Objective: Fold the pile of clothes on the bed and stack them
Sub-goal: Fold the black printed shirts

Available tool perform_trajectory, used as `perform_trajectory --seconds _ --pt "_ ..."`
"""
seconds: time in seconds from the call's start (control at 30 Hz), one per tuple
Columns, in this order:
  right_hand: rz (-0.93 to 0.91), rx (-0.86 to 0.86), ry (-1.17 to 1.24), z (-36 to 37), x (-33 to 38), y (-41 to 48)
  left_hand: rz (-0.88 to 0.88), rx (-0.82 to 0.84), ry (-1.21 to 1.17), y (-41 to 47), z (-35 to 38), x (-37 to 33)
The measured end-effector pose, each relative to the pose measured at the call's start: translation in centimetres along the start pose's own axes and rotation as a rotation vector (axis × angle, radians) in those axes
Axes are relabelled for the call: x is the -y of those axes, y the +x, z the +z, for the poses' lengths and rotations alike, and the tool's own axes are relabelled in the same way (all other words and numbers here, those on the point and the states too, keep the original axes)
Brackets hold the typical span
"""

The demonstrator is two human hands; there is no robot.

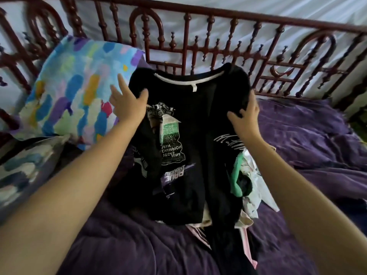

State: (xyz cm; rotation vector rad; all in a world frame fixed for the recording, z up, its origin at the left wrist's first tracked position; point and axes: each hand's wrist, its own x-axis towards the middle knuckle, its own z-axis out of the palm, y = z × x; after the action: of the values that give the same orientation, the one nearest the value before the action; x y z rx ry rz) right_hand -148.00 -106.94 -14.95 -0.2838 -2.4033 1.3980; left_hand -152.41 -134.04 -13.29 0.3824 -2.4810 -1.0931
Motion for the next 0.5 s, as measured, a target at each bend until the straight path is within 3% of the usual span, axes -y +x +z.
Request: perform_trajectory --seconds 0.13,0.27,0.4,0.5 --pt "0.388 0.251 -0.194 4.1 -11.0 -6.6 -0.255 0.476 0.226 -6.8 6.3 10.7" --pt "0.719 0.433 -0.325 7.0 -18.1 -14.2 -0.570 0.856 0.163 -13.5 8.5 18.9" --pt "0.879 0.464 -0.233 9.2 -20.5 -16.2 -0.715 0.919 0.090 -16.6 8.9 22.2" --pt "0.889 0.442 -0.237 10.9 -22.2 -16.0 -0.834 0.901 0.004 -16.6 9.6 23.1"
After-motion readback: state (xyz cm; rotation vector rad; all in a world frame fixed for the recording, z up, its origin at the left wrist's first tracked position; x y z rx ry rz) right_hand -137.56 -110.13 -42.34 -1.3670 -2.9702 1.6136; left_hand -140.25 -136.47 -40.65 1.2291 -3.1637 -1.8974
